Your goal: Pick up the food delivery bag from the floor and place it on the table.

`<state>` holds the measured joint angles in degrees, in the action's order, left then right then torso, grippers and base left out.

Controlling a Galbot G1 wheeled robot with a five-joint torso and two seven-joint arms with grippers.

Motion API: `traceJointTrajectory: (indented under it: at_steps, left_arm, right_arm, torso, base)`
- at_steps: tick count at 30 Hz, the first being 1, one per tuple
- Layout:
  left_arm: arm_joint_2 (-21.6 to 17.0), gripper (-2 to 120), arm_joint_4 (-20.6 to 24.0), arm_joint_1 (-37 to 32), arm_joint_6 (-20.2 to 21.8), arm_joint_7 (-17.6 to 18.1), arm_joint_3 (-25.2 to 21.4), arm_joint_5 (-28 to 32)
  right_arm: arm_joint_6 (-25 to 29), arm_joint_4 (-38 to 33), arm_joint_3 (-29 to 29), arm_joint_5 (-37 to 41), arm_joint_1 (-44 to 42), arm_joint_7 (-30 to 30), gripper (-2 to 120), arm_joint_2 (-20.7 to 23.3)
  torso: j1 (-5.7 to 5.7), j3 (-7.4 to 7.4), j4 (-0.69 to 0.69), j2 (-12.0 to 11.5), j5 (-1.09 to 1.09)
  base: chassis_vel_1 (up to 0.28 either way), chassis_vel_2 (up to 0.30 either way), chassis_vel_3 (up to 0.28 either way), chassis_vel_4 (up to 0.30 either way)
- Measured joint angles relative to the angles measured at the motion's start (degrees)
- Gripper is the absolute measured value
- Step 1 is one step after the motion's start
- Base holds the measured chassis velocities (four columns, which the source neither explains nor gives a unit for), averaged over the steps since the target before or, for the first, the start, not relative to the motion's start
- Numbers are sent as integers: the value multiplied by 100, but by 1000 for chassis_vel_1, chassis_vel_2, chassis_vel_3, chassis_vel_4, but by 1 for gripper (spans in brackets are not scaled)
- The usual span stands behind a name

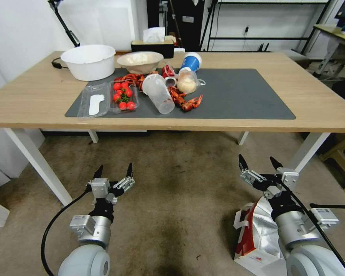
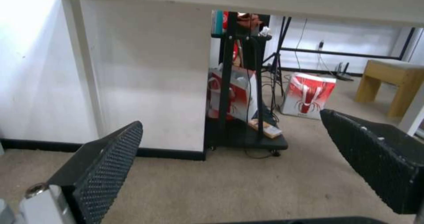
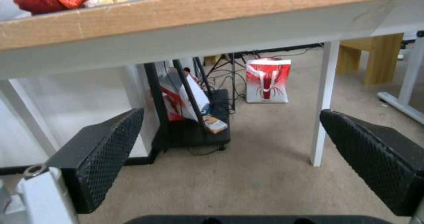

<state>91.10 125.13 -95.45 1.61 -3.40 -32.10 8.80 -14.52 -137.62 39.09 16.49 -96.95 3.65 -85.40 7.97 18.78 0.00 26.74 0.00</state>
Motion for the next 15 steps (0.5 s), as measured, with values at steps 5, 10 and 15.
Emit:
traceJointTrajectory:
  at_steps: [5, 10, 15]
  left_arm:
    - [4, 100, -27, 11, 0, -2, -1, 0]
    - [9, 100, -51, 21, 0, -3, -1, 0]
    - [14, 100, -74, 37, -1, -4, 1, -1]
  right_arm:
    - [2, 17, -2, 0, 10, 0, 100, 8]
    - [2, 28, -2, 0, 22, 0, 100, 17]
    - [1, 33, -2, 2, 34, 0, 100, 22]
  torso:
    - [-38, -62, 0, -99, 0]
    - [-63, -118, 0, -181, 0]
    - [-92, -180, 0, -272, 0]
  base:
    - [0, 0, 0, 0]
    - [0, 0, 0, 0]
    - [0, 0, 0, 0]
